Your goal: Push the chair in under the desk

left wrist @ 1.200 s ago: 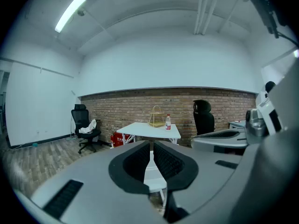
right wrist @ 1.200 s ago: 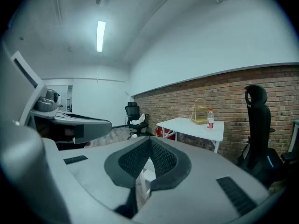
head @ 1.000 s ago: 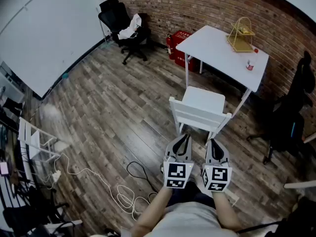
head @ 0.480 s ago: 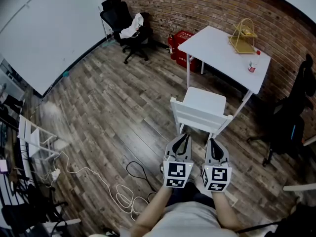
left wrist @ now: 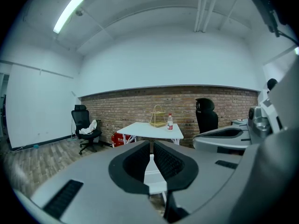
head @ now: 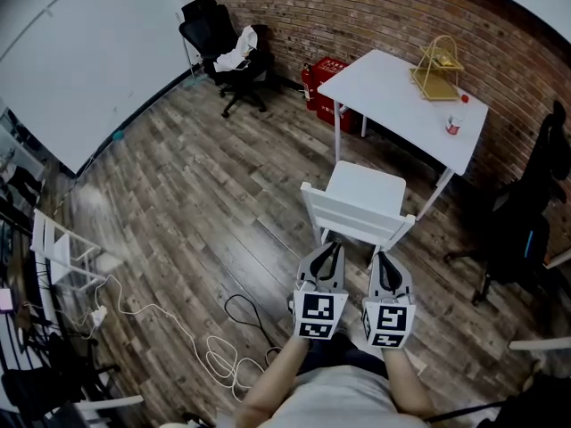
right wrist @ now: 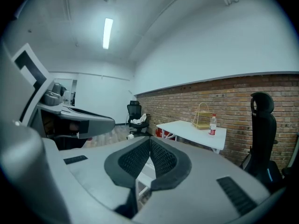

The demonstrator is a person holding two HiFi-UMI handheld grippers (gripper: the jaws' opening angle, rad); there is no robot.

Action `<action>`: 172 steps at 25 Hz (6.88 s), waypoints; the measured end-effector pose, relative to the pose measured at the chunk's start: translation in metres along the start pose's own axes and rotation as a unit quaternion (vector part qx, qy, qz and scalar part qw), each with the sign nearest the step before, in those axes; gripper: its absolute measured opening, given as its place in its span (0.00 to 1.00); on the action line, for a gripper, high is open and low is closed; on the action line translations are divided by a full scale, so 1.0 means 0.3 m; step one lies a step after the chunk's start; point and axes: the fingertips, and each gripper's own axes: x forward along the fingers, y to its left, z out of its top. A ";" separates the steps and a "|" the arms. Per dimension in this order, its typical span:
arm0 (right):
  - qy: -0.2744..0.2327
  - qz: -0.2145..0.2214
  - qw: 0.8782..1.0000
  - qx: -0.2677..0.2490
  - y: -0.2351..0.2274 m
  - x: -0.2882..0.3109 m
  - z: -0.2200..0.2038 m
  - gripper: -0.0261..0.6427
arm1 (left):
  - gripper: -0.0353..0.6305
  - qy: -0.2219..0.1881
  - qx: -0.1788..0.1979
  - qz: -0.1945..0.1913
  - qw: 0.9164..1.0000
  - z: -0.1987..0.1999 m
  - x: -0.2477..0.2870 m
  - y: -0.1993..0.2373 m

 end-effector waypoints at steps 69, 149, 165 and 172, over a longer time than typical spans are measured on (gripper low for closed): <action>0.157 0.071 0.984 -0.045 -0.156 0.723 -0.092 0.07 | 0.11 0.126 0.097 -0.190 0.969 -0.124 0.703 0.314; 0.361 0.290 0.822 -0.332 -0.368 1.158 -0.388 0.17 | 0.35 0.353 0.448 -0.311 0.760 -0.397 1.288 0.141; 0.364 0.279 0.830 -0.317 -0.409 1.369 -0.339 0.17 | 0.35 0.351 0.457 -0.327 0.749 -0.347 1.485 0.254; 0.371 0.267 0.836 -0.303 -0.437 1.493 -0.313 0.17 | 0.35 0.343 0.466 -0.342 0.740 -0.326 1.602 0.310</action>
